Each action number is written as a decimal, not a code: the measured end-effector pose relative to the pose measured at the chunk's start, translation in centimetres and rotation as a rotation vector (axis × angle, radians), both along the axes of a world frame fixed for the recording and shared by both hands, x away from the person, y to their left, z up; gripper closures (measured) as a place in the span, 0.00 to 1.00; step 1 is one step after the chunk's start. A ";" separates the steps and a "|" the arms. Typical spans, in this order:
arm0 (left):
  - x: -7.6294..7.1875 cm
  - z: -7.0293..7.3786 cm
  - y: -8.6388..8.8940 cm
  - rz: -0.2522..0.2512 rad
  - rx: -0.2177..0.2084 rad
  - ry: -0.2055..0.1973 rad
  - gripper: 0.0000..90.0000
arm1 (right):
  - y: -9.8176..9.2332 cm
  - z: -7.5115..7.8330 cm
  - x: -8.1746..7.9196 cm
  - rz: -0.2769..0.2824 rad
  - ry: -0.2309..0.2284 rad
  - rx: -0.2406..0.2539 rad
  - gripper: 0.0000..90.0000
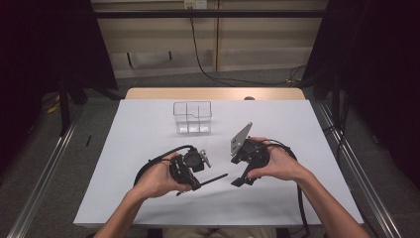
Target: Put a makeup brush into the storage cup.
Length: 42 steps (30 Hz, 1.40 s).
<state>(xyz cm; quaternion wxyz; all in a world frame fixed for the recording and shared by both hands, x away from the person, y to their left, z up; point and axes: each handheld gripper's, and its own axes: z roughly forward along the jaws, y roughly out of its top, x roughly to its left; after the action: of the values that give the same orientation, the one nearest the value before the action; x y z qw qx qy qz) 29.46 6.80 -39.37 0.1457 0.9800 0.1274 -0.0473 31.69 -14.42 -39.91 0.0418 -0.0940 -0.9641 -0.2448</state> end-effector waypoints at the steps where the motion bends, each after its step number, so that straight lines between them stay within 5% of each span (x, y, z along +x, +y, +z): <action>1: -0.1 -0.2 -0.1 0.006 -0.008 0.000 0.94 | 0.1 -0.1 -0.1 -0.010 0.009 -0.017 0.25; 9: 0.1 -0.8 -0.7 -0.013 0.009 0.011 0.94 | 0.8 -0.5 0.5 0.022 0.010 -0.080 0.34; 26: -0.3 -0.8 -1.0 -0.031 0.010 0.013 0.94 | 2.0 -1.4 0.3 0.094 0.047 -0.068 0.63; 42: -0.5 -0.6 -1.0 -0.048 0.004 0.005 0.94 | 2.6 -1.8 0.1 0.132 0.065 -0.028 0.77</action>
<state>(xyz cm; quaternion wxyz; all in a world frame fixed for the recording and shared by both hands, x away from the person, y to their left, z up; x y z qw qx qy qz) 29.01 5.76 -39.97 0.1420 0.9829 0.1043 -0.0529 31.78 -11.80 -41.75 0.0876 -0.0385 -0.9697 -0.2247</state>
